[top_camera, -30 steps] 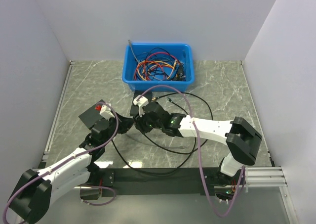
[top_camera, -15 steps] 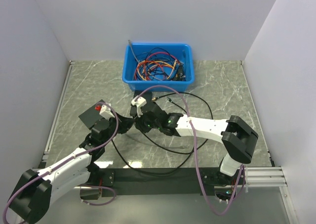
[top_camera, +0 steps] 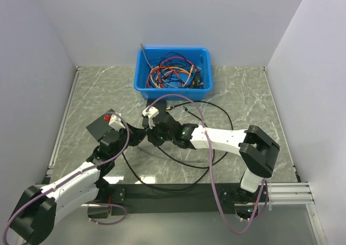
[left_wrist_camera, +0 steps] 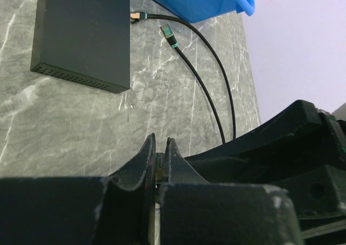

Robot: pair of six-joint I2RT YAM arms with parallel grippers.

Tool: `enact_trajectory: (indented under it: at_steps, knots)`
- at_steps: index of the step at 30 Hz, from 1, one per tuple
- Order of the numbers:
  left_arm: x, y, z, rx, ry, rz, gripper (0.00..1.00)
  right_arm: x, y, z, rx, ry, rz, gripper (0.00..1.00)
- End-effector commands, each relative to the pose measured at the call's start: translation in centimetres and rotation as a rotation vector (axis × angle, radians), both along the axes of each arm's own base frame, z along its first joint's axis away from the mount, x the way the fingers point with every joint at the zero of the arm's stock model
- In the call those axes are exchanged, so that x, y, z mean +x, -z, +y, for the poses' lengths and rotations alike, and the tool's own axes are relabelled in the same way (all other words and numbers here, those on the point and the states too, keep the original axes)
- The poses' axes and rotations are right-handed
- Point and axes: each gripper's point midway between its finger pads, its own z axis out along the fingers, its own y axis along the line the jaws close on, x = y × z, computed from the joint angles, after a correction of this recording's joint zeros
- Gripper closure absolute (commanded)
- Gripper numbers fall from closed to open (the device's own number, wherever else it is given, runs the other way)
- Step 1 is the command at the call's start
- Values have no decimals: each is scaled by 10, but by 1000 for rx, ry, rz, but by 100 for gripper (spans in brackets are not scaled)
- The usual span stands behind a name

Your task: Insert the plug into the switch port

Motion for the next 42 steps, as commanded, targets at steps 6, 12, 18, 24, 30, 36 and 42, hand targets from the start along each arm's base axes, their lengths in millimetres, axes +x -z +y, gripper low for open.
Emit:
enact_trajectory:
  at_steps: [6,12,18,24,30,36,42]
  knots:
    - [4,-21,-3,-20,2,-64,99,8,-23,12,56,16,-39,72]
    - [4,-21,-2,-19,1,-65,99,7,-31,7,76,27,-51,62]
    - [4,-22,-3,-22,2,-65,99,4,-28,4,71,22,-47,61]
    - [4,-20,-2,-19,-1,-63,99,5,-34,7,99,20,-56,68]
    - [5,-19,-2,-19,-1,-61,99,5,-36,7,104,19,-60,72]
    - [5,-19,-2,-20,-1,-62,99,3,-37,7,109,12,-62,84]
    - [4,-17,-1,-16,-1,-58,99,4,-32,7,103,20,-51,96]
